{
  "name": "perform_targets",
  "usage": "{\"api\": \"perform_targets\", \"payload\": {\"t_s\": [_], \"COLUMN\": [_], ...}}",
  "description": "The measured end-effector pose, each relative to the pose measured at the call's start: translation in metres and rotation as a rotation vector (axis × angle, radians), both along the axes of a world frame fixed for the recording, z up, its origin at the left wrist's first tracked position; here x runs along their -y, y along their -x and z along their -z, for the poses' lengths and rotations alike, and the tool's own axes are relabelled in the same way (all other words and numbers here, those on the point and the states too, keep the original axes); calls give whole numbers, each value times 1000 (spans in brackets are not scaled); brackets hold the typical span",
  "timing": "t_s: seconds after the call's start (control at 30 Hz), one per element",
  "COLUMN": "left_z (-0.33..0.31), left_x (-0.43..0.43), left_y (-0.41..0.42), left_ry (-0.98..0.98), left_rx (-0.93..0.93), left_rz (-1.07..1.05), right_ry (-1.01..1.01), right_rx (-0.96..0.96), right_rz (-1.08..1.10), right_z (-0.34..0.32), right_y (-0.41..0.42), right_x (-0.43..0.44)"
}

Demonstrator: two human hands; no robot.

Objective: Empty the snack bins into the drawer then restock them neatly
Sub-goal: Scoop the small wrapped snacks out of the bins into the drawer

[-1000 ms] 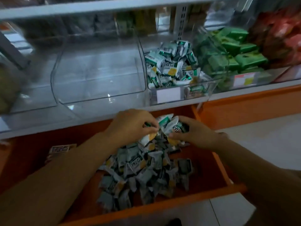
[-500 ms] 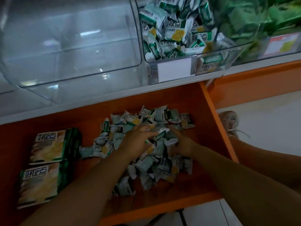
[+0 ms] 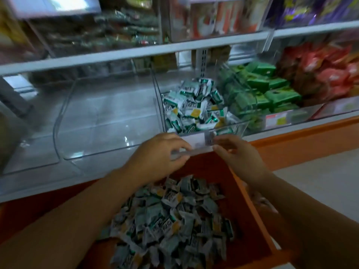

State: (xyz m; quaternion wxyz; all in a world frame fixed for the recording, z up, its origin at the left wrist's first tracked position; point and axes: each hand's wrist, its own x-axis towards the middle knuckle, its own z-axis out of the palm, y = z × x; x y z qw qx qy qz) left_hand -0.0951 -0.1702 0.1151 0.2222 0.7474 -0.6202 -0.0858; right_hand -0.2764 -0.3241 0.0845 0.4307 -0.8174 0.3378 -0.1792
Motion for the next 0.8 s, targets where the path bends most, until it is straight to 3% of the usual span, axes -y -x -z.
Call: {"api": "perform_targets", "payload": {"t_s": [0.17,0.3,0.53,0.67,0.8], "left_z": [-46,-48,-31,-18,-8], "left_x": [49,102,188,212,218], "left_y": [-33,-68,-113,-136,-139], "left_ry": [-33,-90,-353,-501,-530], "left_rx": [120,202,267,285,242], "left_rz": [3,-99,-41,-63,-72], "right_ry": [90,159,229,362,564], "right_rx": [69,-39,-119,-358,-383], "right_rz": [-17,-34,-117,-174,-189], "right_z": [-40,-33,-17,-3,2], "right_y": [-17,-59,-123,-141,-141], "right_x": [36,81,137,159,159]}}
